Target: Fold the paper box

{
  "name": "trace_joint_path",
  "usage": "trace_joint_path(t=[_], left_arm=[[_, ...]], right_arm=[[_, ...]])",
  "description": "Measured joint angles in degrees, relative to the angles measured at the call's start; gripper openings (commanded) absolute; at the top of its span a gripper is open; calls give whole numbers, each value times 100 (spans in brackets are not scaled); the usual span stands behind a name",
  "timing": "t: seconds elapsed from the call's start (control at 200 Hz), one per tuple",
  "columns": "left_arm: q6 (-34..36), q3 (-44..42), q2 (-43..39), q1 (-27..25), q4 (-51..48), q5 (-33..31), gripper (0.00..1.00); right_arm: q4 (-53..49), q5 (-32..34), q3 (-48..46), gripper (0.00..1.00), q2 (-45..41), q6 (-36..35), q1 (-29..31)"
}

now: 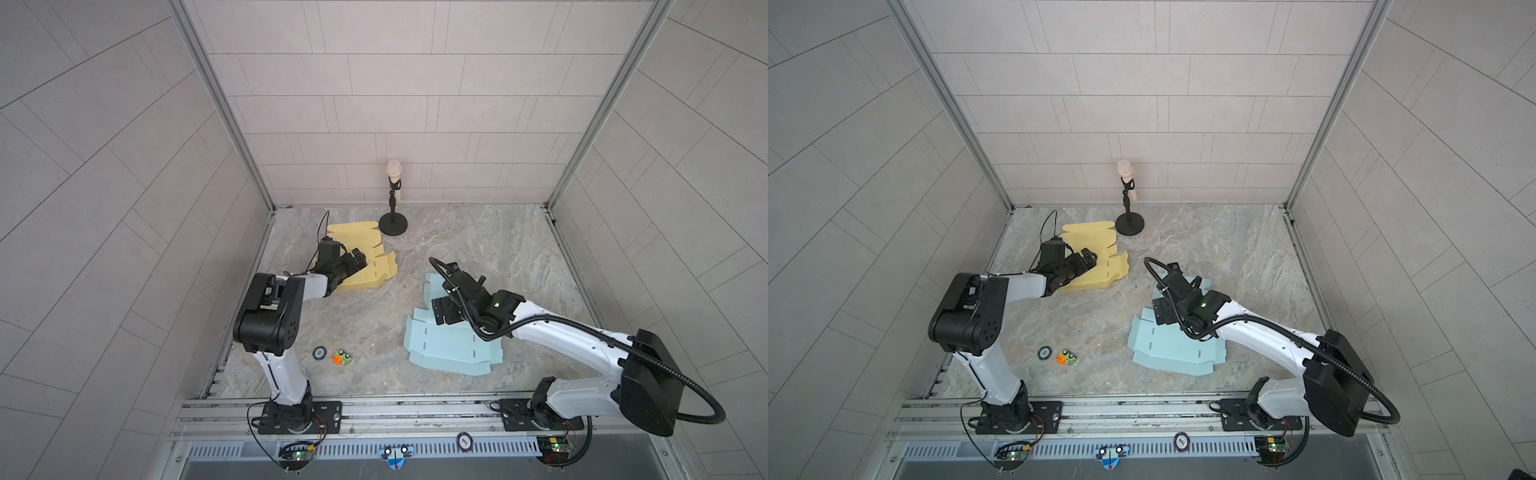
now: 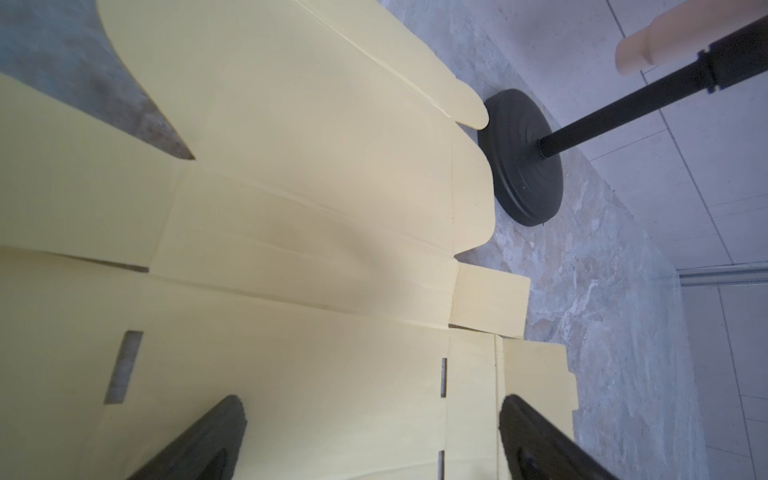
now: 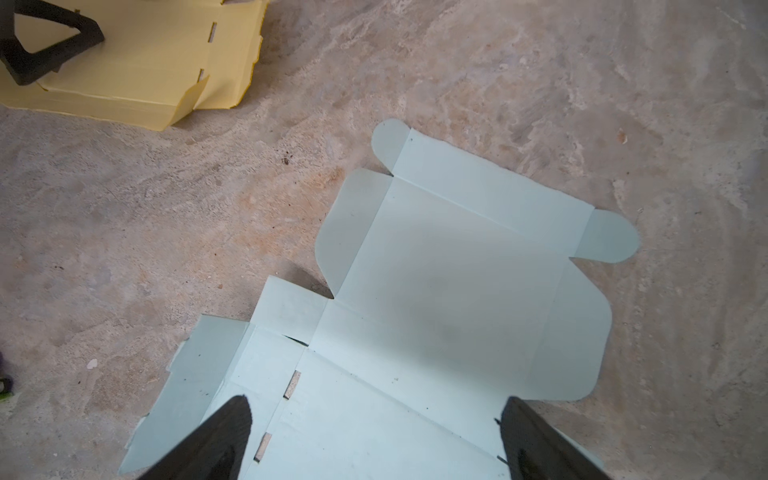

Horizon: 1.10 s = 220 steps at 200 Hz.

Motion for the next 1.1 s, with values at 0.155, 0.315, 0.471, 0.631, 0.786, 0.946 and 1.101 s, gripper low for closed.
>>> trace_joint_path(t=[0.155, 0.315, 0.471, 0.631, 0.786, 0.946, 1.101], left_arm=[[-85, -138, -177, 11, -59, -107, 100], [229, -68, -662, -678, -796, -505, 100], [492, 20, -1281, -1847, -1095, -470, 100], [557, -221, -1751, -2739, -1220, -258, 100], [535, -636, -2151, -3246, -1462, -212, 99], [527, -817, -2332, -3620, -1641, -249, 93], [514, -951, -2352, -3832, -1751, -387, 89]], right_arm=[[-35, -46, -2, 95, -33, 42, -11], [2, -144, -79, 95, -33, 144, -11], [94, -310, -415, 90, -44, 328, -11], [125, -435, -824, 75, -90, 535, -11], [236, -529, -1137, 57, -144, 664, -22], [374, -581, -1333, 49, -142, 756, -46], [494, -575, -1342, 45, -79, 745, -133]])
